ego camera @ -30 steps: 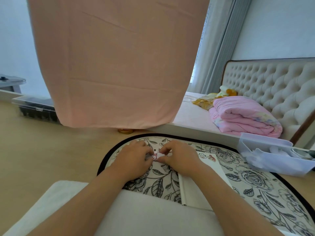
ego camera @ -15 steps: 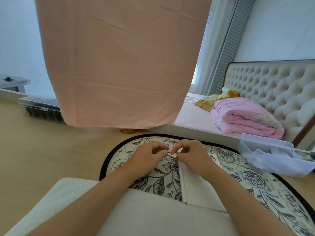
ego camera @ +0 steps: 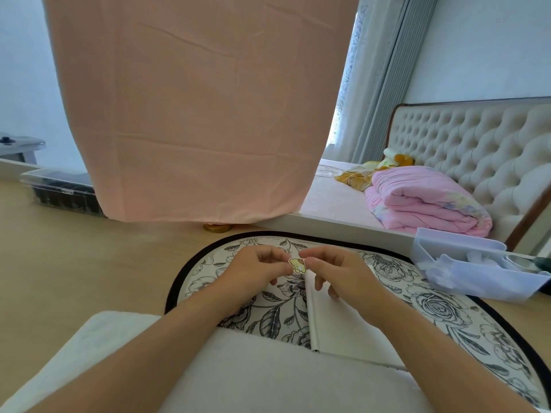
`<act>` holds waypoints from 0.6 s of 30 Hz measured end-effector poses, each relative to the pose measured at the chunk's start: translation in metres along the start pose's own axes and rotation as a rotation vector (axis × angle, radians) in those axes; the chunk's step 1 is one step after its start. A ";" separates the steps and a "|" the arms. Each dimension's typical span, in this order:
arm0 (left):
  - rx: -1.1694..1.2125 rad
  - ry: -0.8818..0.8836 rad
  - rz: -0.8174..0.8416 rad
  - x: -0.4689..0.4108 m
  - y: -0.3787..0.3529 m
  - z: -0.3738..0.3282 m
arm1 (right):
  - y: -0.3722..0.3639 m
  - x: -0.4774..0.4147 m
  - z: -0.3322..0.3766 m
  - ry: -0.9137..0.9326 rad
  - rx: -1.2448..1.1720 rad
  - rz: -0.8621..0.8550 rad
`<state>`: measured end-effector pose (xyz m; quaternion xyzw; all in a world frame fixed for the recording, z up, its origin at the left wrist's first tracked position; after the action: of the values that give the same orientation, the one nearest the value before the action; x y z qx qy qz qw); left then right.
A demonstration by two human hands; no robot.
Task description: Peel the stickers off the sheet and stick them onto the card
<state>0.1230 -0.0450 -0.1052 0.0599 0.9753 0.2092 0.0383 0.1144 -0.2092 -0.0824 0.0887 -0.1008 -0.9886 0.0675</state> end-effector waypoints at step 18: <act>-0.023 -0.094 -0.216 0.011 0.000 -0.008 | 0.004 0.003 -0.004 0.026 -0.019 -0.044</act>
<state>0.1110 -0.0469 -0.0987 -0.0364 0.9707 0.2119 0.1072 0.1128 -0.2141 -0.0863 0.1030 -0.0888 -0.9896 0.0478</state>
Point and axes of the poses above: each hand's wrist, its own x-axis away from the middle knuckle, its own y-axis out of the back of the hand, z = x × y, the point moved 10 cm from there along -x, towards the middle knuckle, and after that the axes turned 12 degrees about -x, right-handed, at the moved point
